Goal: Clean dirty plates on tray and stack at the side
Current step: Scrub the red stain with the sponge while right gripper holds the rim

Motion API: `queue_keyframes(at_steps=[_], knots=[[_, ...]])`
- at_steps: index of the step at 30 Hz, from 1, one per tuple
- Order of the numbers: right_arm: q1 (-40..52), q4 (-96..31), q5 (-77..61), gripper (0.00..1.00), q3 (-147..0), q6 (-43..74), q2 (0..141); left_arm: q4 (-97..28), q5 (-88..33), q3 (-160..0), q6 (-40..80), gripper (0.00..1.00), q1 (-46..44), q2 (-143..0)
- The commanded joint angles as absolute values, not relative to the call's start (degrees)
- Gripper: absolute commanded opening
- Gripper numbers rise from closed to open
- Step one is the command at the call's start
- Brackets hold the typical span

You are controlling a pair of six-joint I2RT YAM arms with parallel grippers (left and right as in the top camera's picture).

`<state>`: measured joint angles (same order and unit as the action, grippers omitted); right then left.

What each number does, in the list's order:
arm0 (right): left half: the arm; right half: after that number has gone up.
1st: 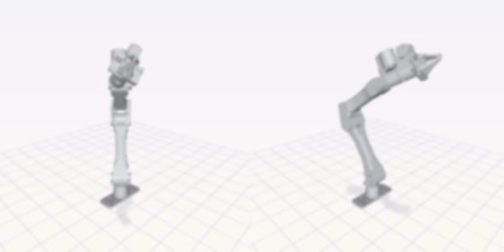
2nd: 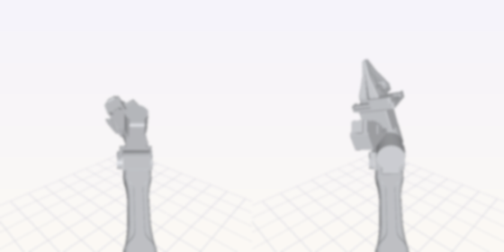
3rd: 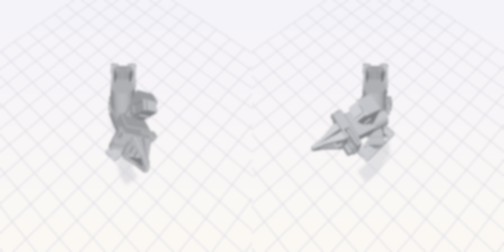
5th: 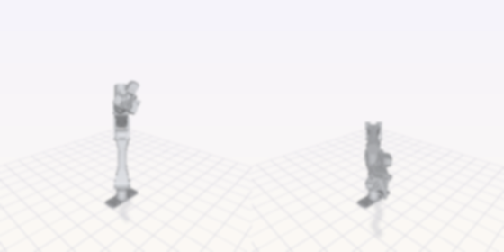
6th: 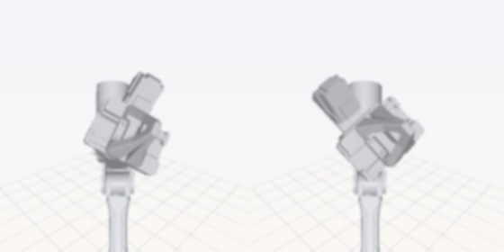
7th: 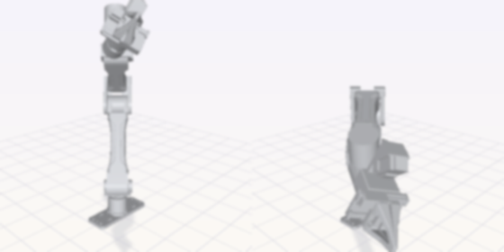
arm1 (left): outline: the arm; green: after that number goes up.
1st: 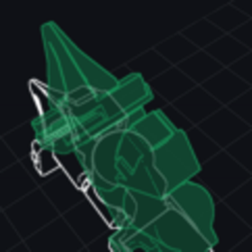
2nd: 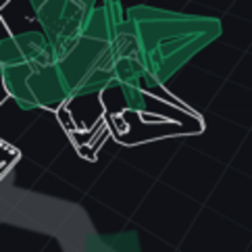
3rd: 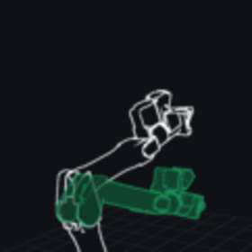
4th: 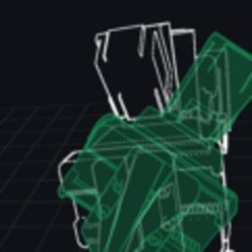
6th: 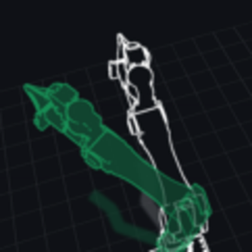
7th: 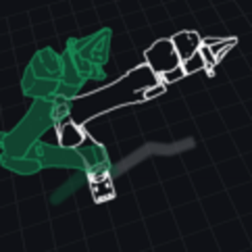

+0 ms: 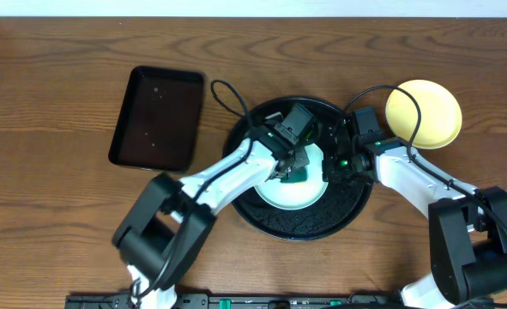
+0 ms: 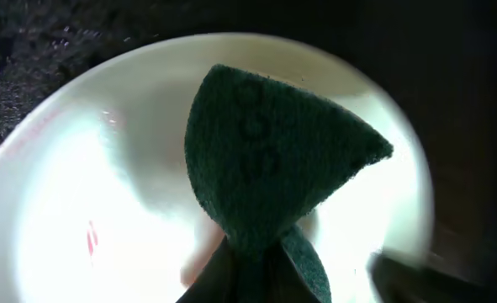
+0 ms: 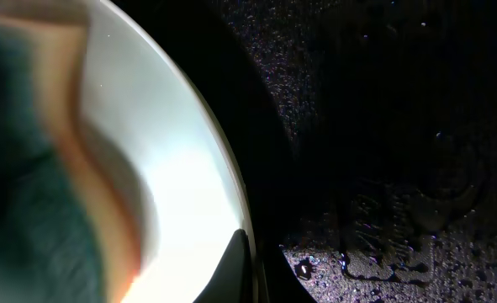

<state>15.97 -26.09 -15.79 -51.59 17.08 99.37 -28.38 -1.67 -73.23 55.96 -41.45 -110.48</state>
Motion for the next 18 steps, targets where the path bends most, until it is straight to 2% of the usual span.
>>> queue_keyframes(at_steps=[1, 9, 13, 18], knots=[[16.19, -26.70, -13.54, 0.01, -51.72, 15.57, 100.44, -30.24, 3.62, -73.17, 56.69, 0.07, -41.32, -113.91], [16.19, -26.81, -13.52, 0.01, -51.72, 15.57, 100.44, -37.85, 10.04, -73.19, 57.12, 0.07, -41.17, -115.37], [16.19, -26.81, -13.52, 0.01, -51.72, 15.57, 100.42, -43.86, 17.34, -73.19, 62.37, 0.07, -41.17, -115.18], [16.19, -26.79, -13.32, 0.01, -51.70, 15.57, 100.42, -44.71, 19.20, -73.21, 61.47, 0.07, -41.17, -115.04]])
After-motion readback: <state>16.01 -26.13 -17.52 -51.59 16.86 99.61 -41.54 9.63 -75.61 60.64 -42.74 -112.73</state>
